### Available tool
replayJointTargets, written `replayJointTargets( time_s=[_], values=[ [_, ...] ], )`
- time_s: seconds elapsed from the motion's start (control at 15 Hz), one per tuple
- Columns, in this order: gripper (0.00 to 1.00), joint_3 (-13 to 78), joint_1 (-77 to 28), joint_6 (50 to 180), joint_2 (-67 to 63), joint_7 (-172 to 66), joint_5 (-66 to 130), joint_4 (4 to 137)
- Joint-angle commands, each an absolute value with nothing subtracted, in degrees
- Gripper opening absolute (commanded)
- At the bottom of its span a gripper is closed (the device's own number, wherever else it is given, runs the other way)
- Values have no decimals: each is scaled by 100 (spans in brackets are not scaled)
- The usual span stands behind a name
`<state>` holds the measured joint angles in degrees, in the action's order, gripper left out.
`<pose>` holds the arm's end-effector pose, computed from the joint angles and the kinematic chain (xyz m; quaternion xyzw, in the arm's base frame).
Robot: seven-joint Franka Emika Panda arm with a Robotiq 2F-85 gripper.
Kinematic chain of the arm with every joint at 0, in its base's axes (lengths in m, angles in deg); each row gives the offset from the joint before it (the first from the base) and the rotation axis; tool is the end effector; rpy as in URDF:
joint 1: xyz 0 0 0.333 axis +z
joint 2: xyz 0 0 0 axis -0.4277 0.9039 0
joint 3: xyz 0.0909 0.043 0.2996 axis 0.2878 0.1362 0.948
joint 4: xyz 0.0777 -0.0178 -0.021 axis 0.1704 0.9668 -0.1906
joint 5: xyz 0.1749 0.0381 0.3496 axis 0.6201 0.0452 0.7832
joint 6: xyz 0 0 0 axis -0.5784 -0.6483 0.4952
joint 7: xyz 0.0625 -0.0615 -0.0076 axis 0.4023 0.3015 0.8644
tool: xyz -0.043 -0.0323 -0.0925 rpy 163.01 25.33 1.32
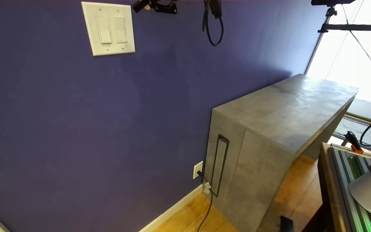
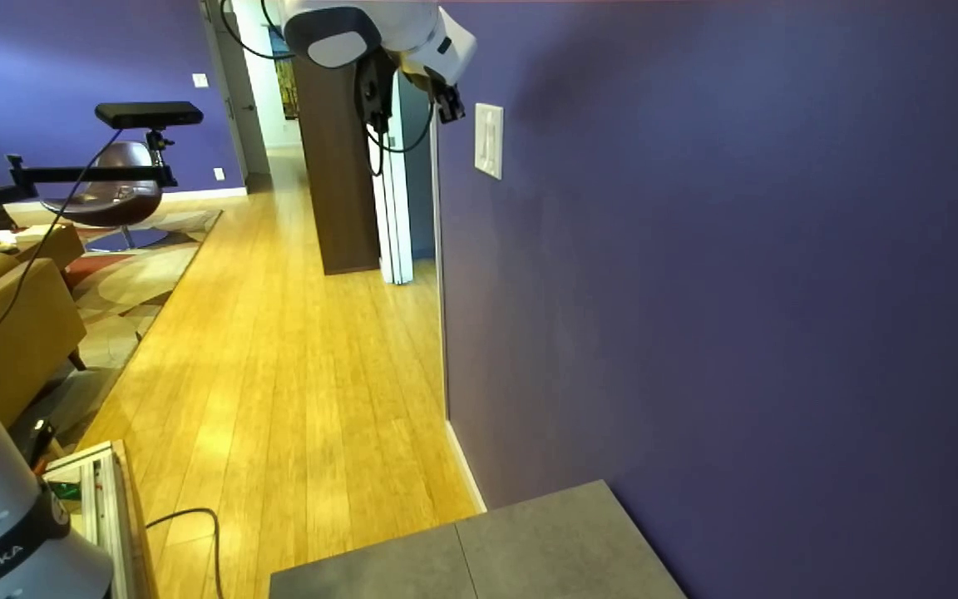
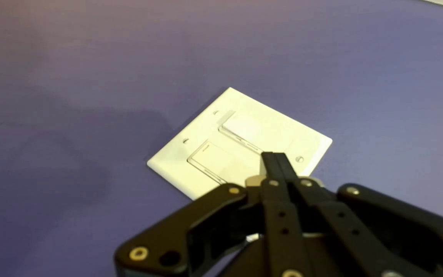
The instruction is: Switch off the light
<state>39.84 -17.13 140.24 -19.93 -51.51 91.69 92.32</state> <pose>0.5869 0.0774 0.5496 -0.8291 0.2866 -0.3088 0.3675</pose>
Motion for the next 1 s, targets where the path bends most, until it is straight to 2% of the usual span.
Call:
replayJointTargets(
  time_s=[0.0,0.27,0.93],
  values=[
    [1,3970,-1715,14007,-1993,-5125,9189,9228],
    [0,3972,-1708,14004,-1993,-5120,9202,9215],
    [0,3800,-1836,13391,-1609,-4350,10861,8819]
  ],
)
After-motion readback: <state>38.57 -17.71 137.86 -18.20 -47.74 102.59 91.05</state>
